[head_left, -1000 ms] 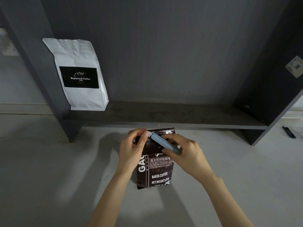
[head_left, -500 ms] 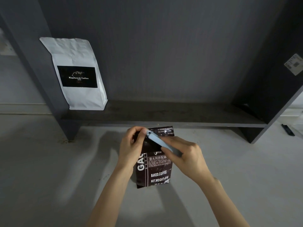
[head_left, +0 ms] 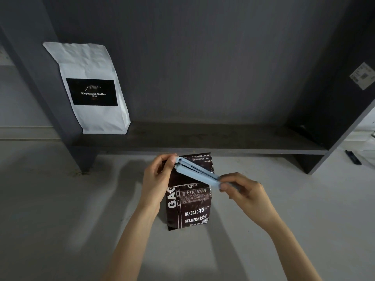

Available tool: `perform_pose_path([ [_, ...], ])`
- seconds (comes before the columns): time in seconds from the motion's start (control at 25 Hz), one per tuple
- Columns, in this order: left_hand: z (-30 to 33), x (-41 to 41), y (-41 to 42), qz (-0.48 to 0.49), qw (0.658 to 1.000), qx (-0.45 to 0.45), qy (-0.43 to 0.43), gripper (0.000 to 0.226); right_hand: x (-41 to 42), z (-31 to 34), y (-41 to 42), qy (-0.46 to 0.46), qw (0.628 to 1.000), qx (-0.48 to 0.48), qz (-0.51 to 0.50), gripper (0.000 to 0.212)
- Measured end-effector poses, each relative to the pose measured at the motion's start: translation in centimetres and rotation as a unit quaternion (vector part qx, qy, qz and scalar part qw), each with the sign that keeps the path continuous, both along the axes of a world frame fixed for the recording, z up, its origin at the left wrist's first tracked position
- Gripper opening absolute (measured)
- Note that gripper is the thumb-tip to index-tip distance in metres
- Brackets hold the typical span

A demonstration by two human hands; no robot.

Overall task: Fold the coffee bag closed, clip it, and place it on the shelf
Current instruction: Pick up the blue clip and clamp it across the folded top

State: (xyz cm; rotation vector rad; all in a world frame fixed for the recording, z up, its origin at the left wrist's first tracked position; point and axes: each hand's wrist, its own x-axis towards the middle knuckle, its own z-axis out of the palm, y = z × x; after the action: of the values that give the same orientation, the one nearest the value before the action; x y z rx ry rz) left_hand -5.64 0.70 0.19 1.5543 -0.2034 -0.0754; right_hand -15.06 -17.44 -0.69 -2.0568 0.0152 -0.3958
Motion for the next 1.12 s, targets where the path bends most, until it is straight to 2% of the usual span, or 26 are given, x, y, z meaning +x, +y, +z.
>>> perform_pose_path([
  [0.08, 0.0, -0.2, 0.2, -0.01, 1.0, -0.003, 0.002, 0.008, 0.0, 0.3, -0.5, -0.005, 1.0, 0.017, -0.011, 0.006],
  [0.2, -0.3, -0.8, 0.8, -0.054, 0.998, 0.002, -0.017, 0.017, 0.1, 1.0, -1.4, -0.017, 0.999, 0.037, -0.026, 0.021],
  [0.4, -0.6, -1.4, 1.7, -0.095, 0.995, -0.022, -0.027, 0.048, 0.8, 2.2, -2.3, -0.03, 0.993, 0.069, -0.087, 0.013],
  [0.52, -1.1, -1.2, 2.1, -0.103, 0.994, -0.021, -0.007, 0.051, 1.9, 2.4, -2.5, -0.011, 0.994, 0.047, -0.101, 0.019],
  [0.6, -1.6, -1.0, 2.4, -0.107, 0.994, -0.013, 0.001, 0.049, 2.9, 2.1, -2.5, 0.011, 0.995, 0.023, -0.094, 0.021],
  [0.84, -2.4, -0.9, 2.9, -0.126, 0.992, 0.016, -0.015, 0.054, 5.2, 2.4, -1.3, 0.028, 0.998, 0.057, -0.014, 0.024],
  [1.12, -2.5, -1.1, 2.8, -0.137, 0.99, 0.021, -0.027, 0.054, 6.3, 3.4, -0.7, 0.058, 0.997, -0.016, 0.037, 0.015],
])
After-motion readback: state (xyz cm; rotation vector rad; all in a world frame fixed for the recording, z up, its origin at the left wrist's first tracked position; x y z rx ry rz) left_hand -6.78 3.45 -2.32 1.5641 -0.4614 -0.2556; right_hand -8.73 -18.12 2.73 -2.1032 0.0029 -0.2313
